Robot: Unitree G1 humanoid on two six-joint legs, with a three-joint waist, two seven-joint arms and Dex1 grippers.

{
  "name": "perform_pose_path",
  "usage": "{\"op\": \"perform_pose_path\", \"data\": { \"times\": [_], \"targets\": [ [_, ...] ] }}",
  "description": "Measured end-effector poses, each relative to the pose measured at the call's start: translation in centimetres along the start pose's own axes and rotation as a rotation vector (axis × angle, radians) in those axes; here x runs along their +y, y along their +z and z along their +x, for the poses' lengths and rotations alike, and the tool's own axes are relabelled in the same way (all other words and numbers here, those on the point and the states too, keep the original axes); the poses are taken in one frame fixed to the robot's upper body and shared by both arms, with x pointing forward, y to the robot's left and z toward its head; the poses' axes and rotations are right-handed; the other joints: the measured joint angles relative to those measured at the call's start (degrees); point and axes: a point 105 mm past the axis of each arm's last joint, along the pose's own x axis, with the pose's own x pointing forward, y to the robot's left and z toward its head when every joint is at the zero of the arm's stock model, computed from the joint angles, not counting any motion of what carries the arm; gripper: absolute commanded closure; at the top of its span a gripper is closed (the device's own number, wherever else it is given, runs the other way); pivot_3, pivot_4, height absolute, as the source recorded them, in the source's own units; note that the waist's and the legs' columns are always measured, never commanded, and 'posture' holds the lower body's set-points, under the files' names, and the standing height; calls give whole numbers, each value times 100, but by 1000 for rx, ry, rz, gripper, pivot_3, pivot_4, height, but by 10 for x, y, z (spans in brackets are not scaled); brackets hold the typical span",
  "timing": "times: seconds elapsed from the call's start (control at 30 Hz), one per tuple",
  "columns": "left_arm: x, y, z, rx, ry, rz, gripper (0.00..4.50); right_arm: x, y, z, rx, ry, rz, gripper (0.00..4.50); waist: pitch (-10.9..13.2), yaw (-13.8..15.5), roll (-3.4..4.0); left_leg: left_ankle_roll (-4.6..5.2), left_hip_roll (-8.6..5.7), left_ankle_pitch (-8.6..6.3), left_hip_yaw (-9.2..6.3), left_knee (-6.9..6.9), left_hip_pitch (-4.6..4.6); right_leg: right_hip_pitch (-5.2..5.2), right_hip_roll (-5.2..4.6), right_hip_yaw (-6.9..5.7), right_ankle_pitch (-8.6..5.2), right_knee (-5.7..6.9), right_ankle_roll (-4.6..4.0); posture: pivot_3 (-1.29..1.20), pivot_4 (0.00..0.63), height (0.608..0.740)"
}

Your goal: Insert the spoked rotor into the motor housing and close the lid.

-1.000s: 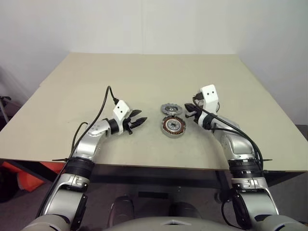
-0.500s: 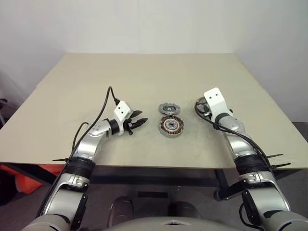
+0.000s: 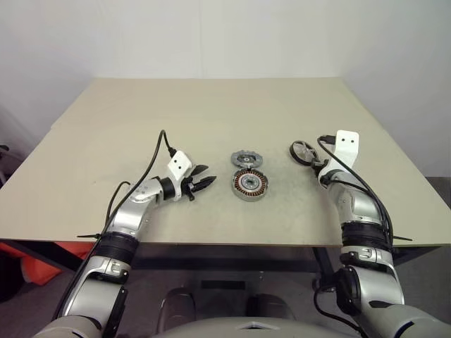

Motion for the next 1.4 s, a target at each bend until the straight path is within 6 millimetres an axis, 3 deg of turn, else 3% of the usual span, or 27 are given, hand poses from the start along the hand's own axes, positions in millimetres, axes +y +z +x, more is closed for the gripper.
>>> {"op": "perform_pose_path", "data": {
  "times": [0.3,0.63,0.7,0.8,0.9,1.23,1.4],
  "targets": [
    [1,-2,-1,12,1,12,2306,24,1,0,60,132,313,2564,0,-1,2,-3,0,2,6,-3,1,-5,0,6,1,0,-1,0,0,740],
    [1,-5,-4,24,3,21,2306,34,-1,4,72,165,413,2564,1,1,3,-9,-1,5,10,-6,0,-9,0,7,0,0,0,0,0,740],
    [1,-5,-4,28,5,24,2306,34,0,5,59,167,434,3108,1,1,3,-9,-1,5,11,-6,0,-9,0,8,0,0,0,0,0,740],
    [1,-6,-5,33,6,28,2306,34,6,6,38,162,457,3226,1,0,4,-9,-1,5,11,-6,1,-9,-1,9,-2,0,3,0,0,740],
    [1,-7,-5,37,7,30,2306,39,15,6,11,197,498,3754,0,1,4,-8,-1,5,12,-6,3,-6,-1,9,-3,0,6,0,0,740],
    [1,-7,-6,36,6,41,2306,46,14,0,84,288,705,3754,0,1,5,-9,-1,5,15,-13,0,-15,1,11,-6,0,10,0,0,740],
    [1,-7,-5,36,6,45,2306,68,19,-18,165,477,880,3754,3,2,9,-18,1,10,23,-23,-7,-35,7,22,0,0,-1,0,0,740]
  ]
}}
